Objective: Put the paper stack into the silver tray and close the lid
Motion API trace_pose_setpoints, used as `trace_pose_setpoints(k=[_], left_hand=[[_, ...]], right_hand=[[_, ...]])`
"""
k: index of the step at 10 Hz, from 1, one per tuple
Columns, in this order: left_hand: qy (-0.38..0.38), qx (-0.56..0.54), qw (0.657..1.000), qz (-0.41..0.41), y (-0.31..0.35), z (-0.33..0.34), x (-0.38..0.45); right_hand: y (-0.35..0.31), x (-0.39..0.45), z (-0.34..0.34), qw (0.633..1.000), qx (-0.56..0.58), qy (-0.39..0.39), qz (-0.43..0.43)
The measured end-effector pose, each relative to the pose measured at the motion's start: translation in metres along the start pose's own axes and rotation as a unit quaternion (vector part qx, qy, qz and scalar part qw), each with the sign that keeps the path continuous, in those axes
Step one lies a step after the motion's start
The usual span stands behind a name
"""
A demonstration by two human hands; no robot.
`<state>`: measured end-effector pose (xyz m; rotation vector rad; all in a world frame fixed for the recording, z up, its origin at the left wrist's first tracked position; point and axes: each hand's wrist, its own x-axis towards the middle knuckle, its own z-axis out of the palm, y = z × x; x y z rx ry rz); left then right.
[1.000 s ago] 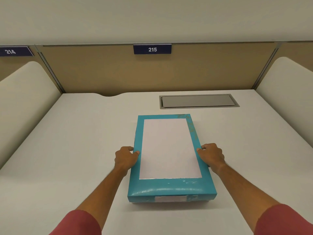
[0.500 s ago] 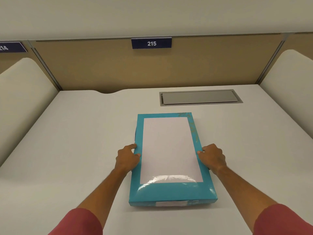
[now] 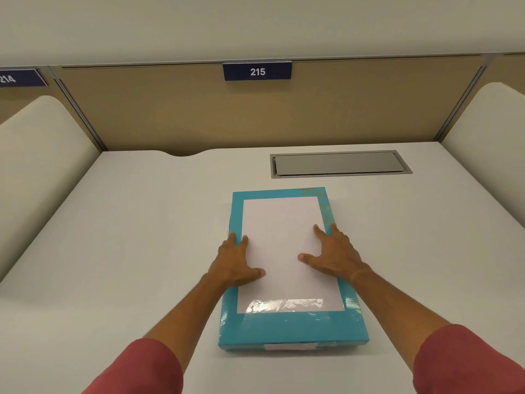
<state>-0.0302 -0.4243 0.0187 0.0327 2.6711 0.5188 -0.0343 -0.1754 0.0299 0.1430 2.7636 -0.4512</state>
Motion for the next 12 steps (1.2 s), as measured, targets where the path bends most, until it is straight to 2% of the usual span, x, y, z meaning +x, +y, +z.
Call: trace_pose_setpoints(k=[1,9,10,12], left_hand=[[-0.007,0.010,1.000,-0.007,-0.001,0.004,0.006],[0.008,0.018,1.000,-0.022,0.002,0.008,0.016],[0.015,0.011,1.000,-0.022,0.002,0.010,0.013],[0.119,0.102,0.987,0.026,0.004,0.000,0.008]], right_hand=[[0.002,0.007,0.005,1.000,-0.010,-0.021,0.007],[0.002,0.021,0.007,1.000,-0.012,-0.016,-0.002],[0.003,0.017,0.009,1.000,-0.004,-0.005,-0.002],[0.004,0.007,0.008,0.993,-0.037,0.106,-0.038]])
